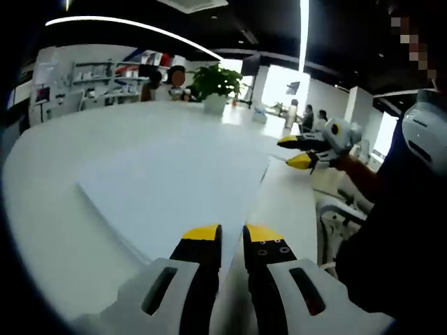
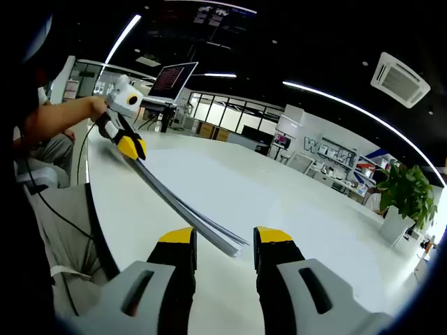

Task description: Grasp the top corner of one sheet in the document stack and pull a single sheet out from the document stack, separating that one sheet from the rest and lifting it clear until the single sheet is fully removed from the stack

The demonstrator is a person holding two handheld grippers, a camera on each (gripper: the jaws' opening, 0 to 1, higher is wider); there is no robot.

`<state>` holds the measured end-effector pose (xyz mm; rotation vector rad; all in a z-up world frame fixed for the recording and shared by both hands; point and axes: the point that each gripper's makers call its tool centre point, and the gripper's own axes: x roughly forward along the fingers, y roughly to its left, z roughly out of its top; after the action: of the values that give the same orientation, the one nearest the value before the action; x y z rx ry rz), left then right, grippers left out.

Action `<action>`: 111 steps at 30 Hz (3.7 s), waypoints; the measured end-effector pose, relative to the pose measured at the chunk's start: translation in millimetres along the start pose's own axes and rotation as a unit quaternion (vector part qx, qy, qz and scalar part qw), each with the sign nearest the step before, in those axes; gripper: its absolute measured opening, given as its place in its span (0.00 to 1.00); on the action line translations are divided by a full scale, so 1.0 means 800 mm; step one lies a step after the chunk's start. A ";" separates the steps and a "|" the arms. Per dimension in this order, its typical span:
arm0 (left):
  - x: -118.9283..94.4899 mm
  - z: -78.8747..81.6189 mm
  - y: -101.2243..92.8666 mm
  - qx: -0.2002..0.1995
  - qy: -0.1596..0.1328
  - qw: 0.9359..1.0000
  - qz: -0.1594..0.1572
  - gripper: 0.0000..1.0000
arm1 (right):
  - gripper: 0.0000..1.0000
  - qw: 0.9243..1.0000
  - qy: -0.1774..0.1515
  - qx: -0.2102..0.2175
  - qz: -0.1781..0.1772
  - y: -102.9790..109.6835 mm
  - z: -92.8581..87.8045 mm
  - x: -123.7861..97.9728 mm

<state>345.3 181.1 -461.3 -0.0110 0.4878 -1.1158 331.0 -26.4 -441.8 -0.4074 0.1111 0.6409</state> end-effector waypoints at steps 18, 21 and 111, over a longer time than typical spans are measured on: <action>0.000 0.000 -0.002 -0.051 -0.016 0.998 -0.025 0.13 | 0.32 0.990 -0.061 -0.117 -0.051 0.007 0.049 0.022; 0.000 0.000 -0.002 -0.050 -0.018 0.998 -0.025 0.13 | 0.32 0.989 -0.061 -0.123 -0.046 0.010 0.051 0.026; 0.000 0.003 -0.006 -0.030 -0.052 0.998 0.002 0.15 | 0.02 0.962 0.000 -0.271 0.040 0.077 0.034 0.113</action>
<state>341.8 178.3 -458.2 -0.1203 0.4276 -1.0916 365.8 79.4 -457.7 -0.9356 -0.0515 0.7482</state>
